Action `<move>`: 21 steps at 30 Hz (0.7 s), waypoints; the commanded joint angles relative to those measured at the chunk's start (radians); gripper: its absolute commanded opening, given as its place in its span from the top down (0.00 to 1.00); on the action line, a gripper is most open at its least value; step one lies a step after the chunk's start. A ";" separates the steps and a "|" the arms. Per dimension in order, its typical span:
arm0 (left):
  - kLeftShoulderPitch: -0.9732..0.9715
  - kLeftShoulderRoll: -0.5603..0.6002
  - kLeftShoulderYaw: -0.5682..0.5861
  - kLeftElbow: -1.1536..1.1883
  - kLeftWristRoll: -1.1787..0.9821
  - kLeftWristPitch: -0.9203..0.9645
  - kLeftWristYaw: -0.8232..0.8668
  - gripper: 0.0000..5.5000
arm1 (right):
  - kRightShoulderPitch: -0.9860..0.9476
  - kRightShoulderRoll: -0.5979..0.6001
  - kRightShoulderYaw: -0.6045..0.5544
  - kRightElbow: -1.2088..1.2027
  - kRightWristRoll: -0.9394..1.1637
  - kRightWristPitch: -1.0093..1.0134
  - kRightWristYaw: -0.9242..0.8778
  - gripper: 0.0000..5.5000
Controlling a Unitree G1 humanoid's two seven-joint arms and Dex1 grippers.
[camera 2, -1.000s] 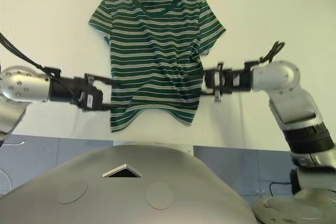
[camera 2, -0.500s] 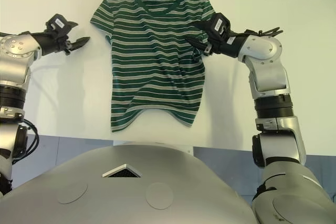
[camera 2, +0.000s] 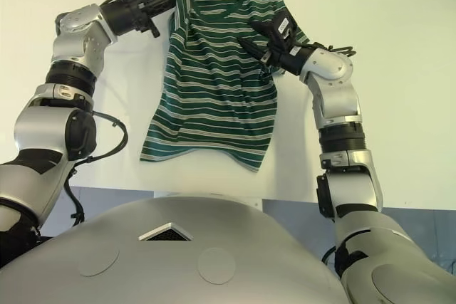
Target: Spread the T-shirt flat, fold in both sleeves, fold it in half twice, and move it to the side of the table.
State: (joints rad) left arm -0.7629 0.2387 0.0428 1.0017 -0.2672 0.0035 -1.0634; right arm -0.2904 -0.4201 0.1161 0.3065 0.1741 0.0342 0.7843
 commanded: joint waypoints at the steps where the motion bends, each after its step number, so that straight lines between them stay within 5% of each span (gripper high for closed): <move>1: 0.031 0.083 0.052 0.021 -0.004 0.049 0.019 1.00 | -0.029 0.000 -0.001 0.035 -0.040 -0.033 -0.021 0.63; 8: 0.271 0.261 -0.101 -0.239 0.241 0.003 0.122 1.00 | 0.202 -0.098 0.179 -0.342 -0.050 0.032 0.177 0.63; 15: 0.301 0.487 -0.202 -0.507 0.481 0.000 0.188 1.00 | 0.287 -0.280 0.240 -0.434 -0.201 0.011 0.235 0.63; 21: 0.231 0.515 -0.240 -0.363 0.572 -0.142 0.297 0.95 | 0.301 -0.341 0.225 -0.476 -0.203 -0.024 0.261 0.63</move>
State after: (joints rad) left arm -0.5123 0.7173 -0.1623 0.5717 0.2482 -0.0792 -0.7979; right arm 0.0206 -0.7388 0.3436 -0.2003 0.0007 0.0071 1.0453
